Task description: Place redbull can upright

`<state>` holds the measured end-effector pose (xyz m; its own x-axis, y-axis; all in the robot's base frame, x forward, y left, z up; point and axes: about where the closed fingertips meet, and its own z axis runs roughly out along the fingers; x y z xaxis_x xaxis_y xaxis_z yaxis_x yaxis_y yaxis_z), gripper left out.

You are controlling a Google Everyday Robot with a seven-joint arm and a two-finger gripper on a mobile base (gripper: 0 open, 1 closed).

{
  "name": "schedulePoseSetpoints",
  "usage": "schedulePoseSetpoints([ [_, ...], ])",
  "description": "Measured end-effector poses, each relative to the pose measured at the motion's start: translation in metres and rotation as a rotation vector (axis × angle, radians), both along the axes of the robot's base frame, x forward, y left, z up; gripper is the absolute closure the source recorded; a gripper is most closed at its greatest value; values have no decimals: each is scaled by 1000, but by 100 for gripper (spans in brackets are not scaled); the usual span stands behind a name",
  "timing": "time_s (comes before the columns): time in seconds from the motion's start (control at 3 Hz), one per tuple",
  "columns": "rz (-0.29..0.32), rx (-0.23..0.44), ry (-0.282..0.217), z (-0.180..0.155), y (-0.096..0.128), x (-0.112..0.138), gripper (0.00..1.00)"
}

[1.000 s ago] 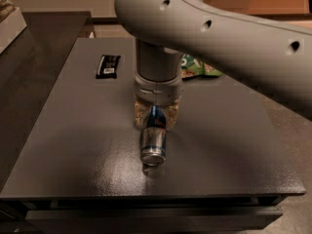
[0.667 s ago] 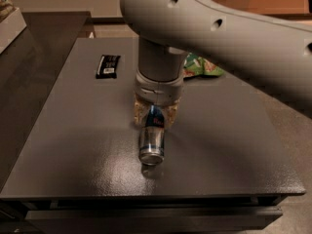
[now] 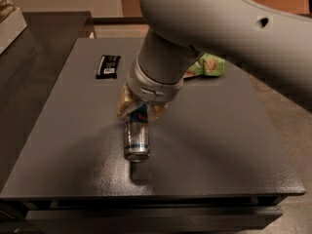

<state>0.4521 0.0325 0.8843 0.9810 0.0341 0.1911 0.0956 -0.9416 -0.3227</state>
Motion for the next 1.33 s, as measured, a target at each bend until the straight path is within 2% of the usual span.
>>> schedulePoseSetpoints([
  [0.67,8,-27,-18,5,0,2,100],
  [1.33,90,-63,-198,28,-7,32,100],
])
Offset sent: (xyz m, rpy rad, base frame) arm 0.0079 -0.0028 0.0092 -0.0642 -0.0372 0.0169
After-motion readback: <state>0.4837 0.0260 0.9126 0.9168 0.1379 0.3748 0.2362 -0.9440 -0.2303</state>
